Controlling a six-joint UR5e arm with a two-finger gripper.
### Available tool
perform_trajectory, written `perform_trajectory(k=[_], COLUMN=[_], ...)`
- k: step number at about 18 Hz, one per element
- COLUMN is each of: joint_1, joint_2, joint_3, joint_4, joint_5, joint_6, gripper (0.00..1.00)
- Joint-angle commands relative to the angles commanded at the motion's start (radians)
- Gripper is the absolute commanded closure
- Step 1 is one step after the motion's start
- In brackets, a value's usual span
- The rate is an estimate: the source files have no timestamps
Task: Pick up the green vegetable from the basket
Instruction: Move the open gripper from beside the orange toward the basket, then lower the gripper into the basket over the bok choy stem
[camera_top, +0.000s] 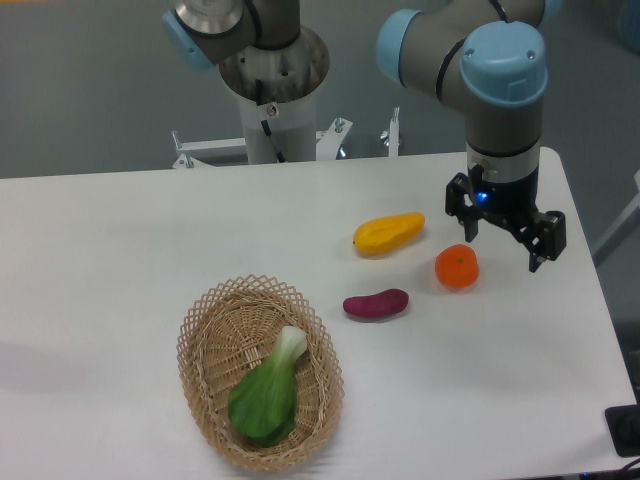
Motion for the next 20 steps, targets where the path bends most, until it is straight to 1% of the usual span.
perform_trajectory(k=[7, 9, 11, 12, 13, 15, 17, 19, 20], joint_1=[-0.017, -0.017, -0.017, -0.017, -0.02, -0.044, -0.095, -0.135, -0.159], joint_2=[0.012, 0.014, 0.026, 0.034, 0.043, 0.046, 0.032, 0.005, 0.0], joint_3=[-0.005, -0.024, -0.054, -0.073, -0.084, -0.09, -0.089, -0.091, -0.091], joint_4=[0.002, 0.005, 0.014, 0.027, 0.029, 0.046, 0.093, 0.159, 0.166], joint_5=[-0.003, -0.029, -0.087, -0.133, -0.15, -0.153, -0.152, -0.15, -0.15], joint_6=[-0.014, -0.015, -0.05, -0.116, -0.183, -0.337, -0.45, -0.552, -0.584], gripper=[0.0, 0.0, 0.0, 0.0, 0.0, 0.0, 0.0, 0.0, 0.0])
